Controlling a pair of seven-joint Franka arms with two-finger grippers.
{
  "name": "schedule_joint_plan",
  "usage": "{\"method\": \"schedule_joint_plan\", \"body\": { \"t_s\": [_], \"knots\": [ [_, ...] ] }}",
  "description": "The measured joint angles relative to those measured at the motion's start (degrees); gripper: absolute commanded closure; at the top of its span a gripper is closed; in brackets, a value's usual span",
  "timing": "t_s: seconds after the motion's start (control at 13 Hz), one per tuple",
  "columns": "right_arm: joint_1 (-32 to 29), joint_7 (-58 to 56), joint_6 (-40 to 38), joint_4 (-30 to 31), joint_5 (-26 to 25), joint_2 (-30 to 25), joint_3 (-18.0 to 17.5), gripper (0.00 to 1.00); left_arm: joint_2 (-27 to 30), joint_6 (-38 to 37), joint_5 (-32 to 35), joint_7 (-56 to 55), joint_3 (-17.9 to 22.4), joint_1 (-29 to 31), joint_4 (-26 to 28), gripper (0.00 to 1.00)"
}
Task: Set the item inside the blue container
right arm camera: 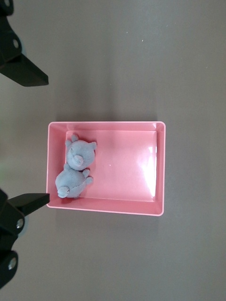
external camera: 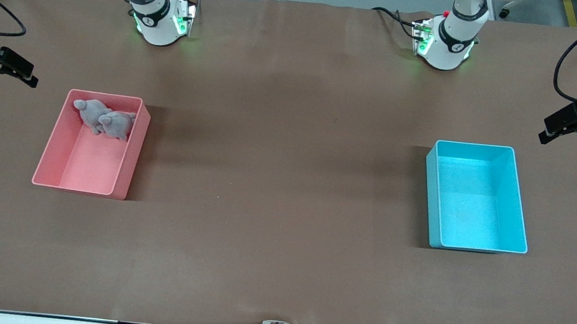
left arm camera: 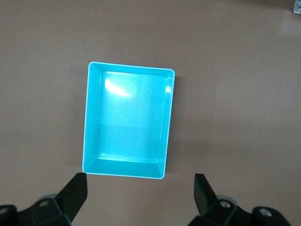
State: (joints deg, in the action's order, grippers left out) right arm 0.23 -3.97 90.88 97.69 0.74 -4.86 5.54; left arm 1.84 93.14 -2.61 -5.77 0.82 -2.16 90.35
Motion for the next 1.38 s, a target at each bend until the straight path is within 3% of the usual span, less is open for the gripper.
{"method": "schedule_joint_plan", "body": {
  "t_s": [1.08,1.38],
  "knots": [
    [-0.26,0.01,-1.63,-2.18,-0.23,0.09,0.28,0.00,0.00,-0.19,0.00,0.00,0.01,0.05,-0.13,0.00],
    [-3.17,0.01,1.30,-2.14,-0.39,8.41,0.54,0.00,0.01,-0.19,0.00,0.00,0.01,0.05,-0.23,0.00]
  ]
}}
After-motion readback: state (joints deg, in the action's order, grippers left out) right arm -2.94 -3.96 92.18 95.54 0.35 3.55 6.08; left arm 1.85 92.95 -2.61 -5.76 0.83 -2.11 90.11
